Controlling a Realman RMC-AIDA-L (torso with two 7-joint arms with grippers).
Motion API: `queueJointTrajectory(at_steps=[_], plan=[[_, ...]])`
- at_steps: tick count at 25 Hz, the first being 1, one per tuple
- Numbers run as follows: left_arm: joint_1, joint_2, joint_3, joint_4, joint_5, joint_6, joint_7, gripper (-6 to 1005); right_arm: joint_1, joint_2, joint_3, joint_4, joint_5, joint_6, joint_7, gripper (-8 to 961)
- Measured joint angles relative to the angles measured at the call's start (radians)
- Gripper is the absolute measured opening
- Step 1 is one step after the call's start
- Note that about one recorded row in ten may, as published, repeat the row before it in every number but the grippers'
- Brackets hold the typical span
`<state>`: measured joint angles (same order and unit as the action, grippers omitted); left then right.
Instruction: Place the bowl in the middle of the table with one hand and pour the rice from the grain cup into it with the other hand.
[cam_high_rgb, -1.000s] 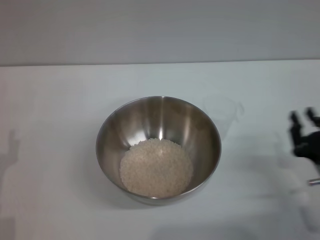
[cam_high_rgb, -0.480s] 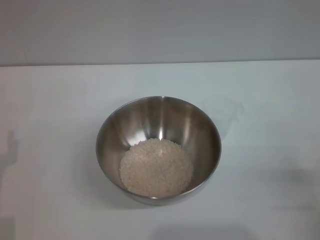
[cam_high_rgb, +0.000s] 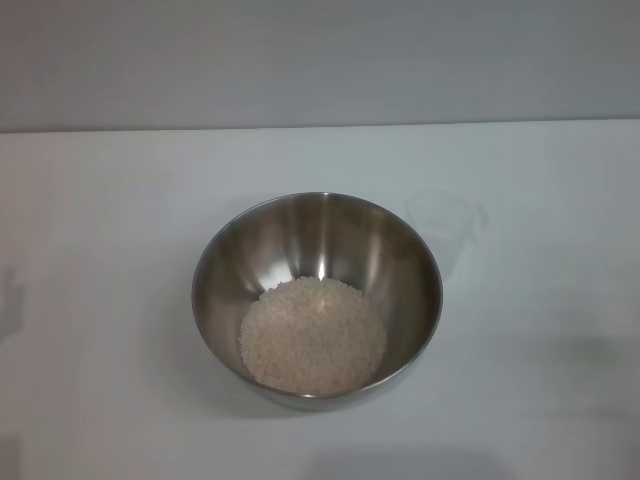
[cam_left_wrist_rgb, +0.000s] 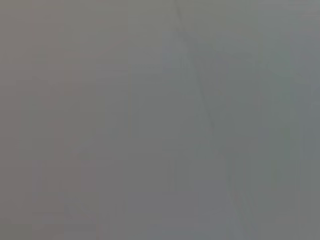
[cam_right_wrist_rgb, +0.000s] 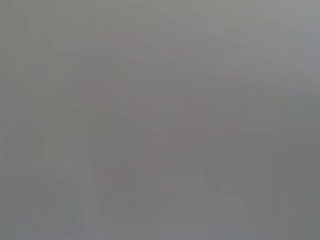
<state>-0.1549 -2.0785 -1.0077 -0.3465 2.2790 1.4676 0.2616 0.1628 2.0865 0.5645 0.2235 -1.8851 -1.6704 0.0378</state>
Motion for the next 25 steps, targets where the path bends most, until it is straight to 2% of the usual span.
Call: queueJointTrajectory(at_steps=[7, 12, 25], plan=[[-0.001, 0.001, -0.003, 0.004, -0.002, -0.002, -0.001, 717, -0.010, -0.002, 0.000, 0.000, 0.001, -0.079, 0.006, 829], [-0.013, 0.002, -0.003, 0.008, -0.015, -0.032, -0.001, 804, -0.017, -0.002, 0.001, 0.002, 0.002, -0.149, 0.008, 829], [-0.013, 0.003, -0.004, 0.012, -0.112, -0.054, -0.011, 815, -0.021, -0.004, 0.075, 0.002, 0.004, -0.194, 0.047, 829]])
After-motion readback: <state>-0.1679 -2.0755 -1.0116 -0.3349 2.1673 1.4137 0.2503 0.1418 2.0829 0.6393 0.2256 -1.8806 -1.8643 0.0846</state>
